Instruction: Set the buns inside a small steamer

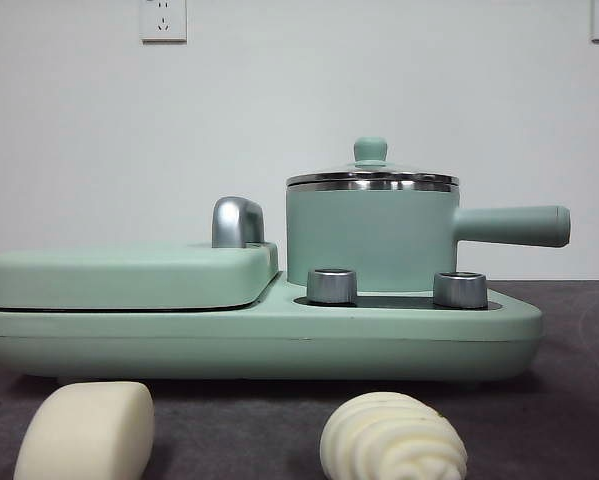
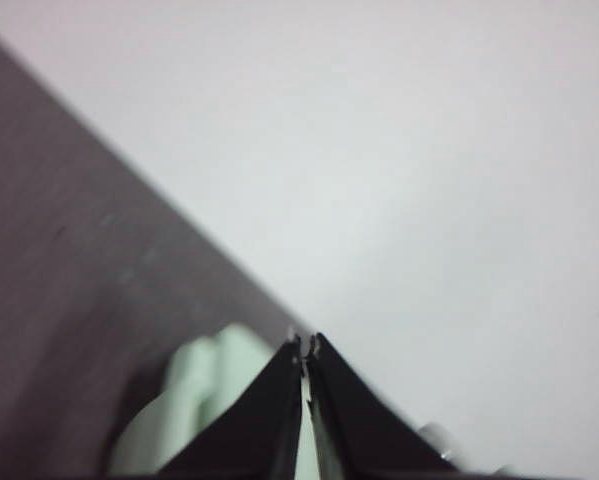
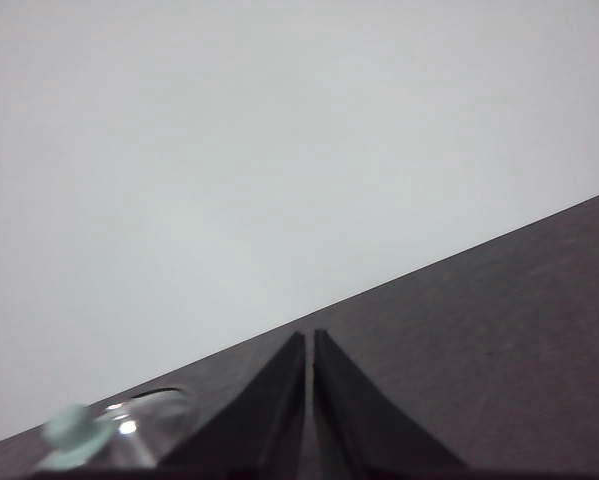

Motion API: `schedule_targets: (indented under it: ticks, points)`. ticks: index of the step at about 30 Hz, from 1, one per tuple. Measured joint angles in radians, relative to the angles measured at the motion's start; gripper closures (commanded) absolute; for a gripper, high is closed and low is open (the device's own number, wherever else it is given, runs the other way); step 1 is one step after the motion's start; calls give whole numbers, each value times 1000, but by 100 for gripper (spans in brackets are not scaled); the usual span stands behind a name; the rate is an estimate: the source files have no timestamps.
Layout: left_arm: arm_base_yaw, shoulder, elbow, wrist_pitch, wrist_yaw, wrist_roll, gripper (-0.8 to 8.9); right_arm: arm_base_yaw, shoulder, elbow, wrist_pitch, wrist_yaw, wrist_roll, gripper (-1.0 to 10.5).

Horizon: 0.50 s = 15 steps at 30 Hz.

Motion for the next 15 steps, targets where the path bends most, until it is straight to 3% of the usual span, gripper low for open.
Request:
schedule_targets:
  ticks: [6, 15]
  points:
    - [0, 80, 169, -24, 0, 63, 801, 0, 117, 179, -101, -70, -11, 935]
    - [0, 319, 505, -187, 6, 309, 801, 0, 379, 465, -108, -166, -157, 935]
